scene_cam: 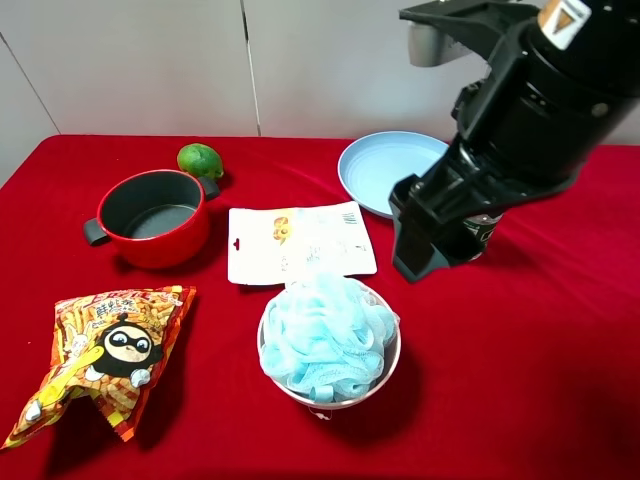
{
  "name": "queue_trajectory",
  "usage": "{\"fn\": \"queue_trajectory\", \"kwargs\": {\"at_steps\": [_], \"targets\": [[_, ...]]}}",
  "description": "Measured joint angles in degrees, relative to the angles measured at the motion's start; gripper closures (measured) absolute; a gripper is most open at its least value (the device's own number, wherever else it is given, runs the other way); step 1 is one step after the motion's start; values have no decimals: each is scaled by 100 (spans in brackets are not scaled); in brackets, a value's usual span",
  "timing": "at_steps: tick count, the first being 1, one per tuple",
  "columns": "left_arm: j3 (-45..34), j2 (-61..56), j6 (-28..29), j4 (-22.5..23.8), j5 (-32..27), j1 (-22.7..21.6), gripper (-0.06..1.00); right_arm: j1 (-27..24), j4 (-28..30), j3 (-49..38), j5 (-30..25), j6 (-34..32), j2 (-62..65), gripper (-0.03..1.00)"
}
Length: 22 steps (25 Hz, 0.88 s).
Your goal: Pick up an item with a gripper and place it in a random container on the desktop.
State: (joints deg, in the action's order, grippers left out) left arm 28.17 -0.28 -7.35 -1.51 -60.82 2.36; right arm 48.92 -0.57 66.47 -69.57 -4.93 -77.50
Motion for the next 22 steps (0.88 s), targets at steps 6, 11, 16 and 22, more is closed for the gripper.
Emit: {"fn": "queue_trajectory", "kwargs": {"at_steps": [6, 11, 16, 22], "targets": [[0, 0, 0, 0, 0, 0, 4, 0, -60, -507, -4, 0, 369, 28], [0, 0, 0, 0, 0, 0, 4, 0, -63, -912, -14, -62, 731, 28], [0, 0, 0, 5, 0, 0, 4, 0, -63, -1218, -5, -241, 1020, 28], [0, 0, 0, 5, 0, 0, 4, 0, -63, -1736, 441, -282, 1418, 28]]}}
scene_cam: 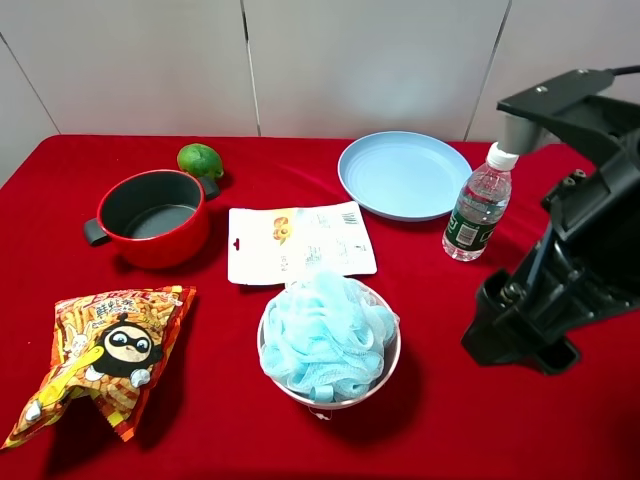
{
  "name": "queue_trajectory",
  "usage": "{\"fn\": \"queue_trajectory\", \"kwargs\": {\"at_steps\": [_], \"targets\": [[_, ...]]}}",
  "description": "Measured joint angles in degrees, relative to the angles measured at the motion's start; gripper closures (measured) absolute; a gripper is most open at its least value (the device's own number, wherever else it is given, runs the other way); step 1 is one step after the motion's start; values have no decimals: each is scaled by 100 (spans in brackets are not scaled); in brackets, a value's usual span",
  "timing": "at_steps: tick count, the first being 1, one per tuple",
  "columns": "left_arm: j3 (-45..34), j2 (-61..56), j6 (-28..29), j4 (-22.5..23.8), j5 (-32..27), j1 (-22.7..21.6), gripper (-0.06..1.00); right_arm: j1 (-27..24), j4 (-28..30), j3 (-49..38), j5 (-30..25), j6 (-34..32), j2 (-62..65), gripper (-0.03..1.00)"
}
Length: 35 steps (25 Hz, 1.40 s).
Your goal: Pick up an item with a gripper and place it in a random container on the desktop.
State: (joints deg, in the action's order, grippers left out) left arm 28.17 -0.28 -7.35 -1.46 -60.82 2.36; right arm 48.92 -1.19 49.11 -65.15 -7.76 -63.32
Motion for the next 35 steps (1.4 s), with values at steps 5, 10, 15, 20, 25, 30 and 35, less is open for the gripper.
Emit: {"fn": "queue_trajectory", "kwargs": {"at_steps": [5, 10, 15, 20, 25, 30, 35], "targets": [[0, 0, 0, 0, 0, 0, 4, -29, -12, -319, 179, -5, 198, 28], [0, 0, 0, 0, 0, 0, 4, -653, -183, -325, 204, -5, 365, 28], [0, 0, 0, 0, 0, 0, 4, -1583, -445, -326, 351, -5, 711, 28], [0, 0, 0, 0, 0, 0, 4, -2502, -498, -326, 436, 1, 1363, 28], [0, 0, 0, 0, 0, 0, 4, -3548, -498, -326, 436, 314, 2273, 28], [0, 0, 0, 0, 0, 0, 4, -4446, -487, -326, 461, 878, 3264, 28], [0, 0, 0, 0, 0, 0, 4, -4919, -488, -596, 518, 1251, 4157, 28]]}}
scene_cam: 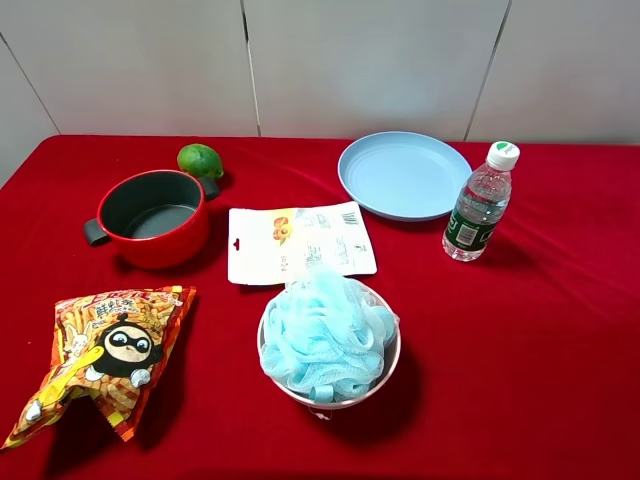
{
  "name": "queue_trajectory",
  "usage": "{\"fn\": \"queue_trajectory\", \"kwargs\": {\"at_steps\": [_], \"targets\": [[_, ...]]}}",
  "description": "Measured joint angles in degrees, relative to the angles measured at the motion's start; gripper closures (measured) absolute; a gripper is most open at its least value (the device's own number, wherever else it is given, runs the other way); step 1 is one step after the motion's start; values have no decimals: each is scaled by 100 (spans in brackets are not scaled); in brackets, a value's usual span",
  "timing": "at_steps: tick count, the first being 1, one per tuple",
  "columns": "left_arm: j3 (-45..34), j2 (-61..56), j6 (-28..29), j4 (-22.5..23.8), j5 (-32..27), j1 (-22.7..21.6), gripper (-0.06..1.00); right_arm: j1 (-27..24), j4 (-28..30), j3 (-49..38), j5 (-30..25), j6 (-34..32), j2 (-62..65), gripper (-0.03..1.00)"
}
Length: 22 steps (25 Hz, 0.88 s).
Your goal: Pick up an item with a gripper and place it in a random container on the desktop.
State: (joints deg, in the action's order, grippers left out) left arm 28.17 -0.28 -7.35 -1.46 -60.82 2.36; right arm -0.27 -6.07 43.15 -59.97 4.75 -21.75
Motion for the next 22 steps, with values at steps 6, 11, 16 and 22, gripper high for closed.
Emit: {"fn": "queue_trajectory", "kwargs": {"at_steps": [6, 11, 16, 22], "targets": [[0, 0, 0, 0, 0, 0, 4, -74, -8, -818, 30, 38, 1001, 28], [0, 0, 0, 0, 0, 0, 4, -74, -8, -1416, 47, 38, 1856, 28], [0, 0, 0, 0, 0, 0, 4, -74, -8, -1431, 68, 38, 2201, 28], [0, 0, 0, 0, 0, 0, 4, -74, -8, -1431, 68, 38, 2211, 28]]}}
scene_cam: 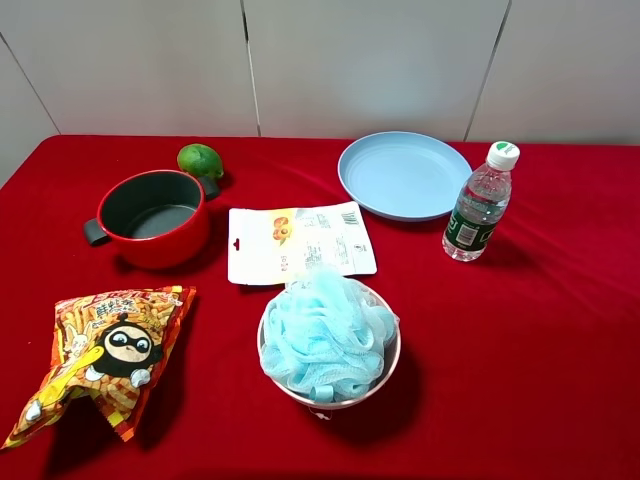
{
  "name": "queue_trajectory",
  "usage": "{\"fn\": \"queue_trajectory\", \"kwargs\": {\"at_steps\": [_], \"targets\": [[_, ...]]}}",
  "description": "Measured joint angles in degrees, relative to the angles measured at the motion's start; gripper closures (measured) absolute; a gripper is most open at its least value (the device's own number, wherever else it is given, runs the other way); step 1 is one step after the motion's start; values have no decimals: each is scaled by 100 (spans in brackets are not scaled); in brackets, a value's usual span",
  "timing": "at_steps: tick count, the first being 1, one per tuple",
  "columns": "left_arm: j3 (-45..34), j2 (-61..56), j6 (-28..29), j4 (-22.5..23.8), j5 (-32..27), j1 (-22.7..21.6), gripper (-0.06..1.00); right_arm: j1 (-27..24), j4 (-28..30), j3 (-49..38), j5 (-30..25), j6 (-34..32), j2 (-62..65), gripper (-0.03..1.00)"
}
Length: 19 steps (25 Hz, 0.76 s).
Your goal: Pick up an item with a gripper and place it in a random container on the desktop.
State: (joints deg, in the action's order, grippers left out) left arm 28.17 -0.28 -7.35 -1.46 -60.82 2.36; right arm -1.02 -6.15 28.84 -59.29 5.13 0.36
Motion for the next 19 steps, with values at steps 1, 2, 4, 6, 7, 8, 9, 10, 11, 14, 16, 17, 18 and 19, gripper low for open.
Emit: {"fn": "queue_trajectory", "kwargs": {"at_steps": [1, 2, 4, 6, 7, 8, 9, 10, 11, 14, 16, 17, 18, 19], "targets": [[0, 0, 0, 0, 0, 0, 4, 0, 0, 0, 0, 0, 0, 28], [0, 0, 0, 0, 0, 0, 4, 0, 0, 0, 0, 0, 0, 28], [0, 0, 0, 0, 0, 0, 4, 0, 0, 0, 0, 0, 0, 28], [0, 0, 0, 0, 0, 0, 4, 0, 0, 0, 0, 0, 0, 28], [0, 0, 0, 0, 0, 0, 4, 0, 0, 0, 0, 0, 0, 28], [0, 0, 0, 0, 0, 0, 4, 0, 0, 0, 0, 0, 0, 28], [0, 0, 0, 0, 0, 0, 4, 0, 0, 0, 0, 0, 0, 28], [0, 0, 0, 0, 0, 0, 4, 0, 0, 0, 0, 0, 0, 28], [0, 0, 0, 0, 0, 0, 4, 0, 0, 0, 0, 0, 0, 28], [0, 0, 0, 0, 0, 0, 4, 0, -5, 0, 0, 0, 0, 28], [0, 0, 0, 0, 0, 0, 4, 0, -5, 0, 0, 0, 0, 28], [0, 0, 0, 0, 0, 0, 4, 0, -5, 0, 0, 0, 0, 28], [0, 0, 0, 0, 0, 0, 4, 0, -5, 0, 0, 0, 0, 28], [0, 0, 0, 0, 0, 0, 4, 0, -5, 0, 0, 0, 0, 28]]}}
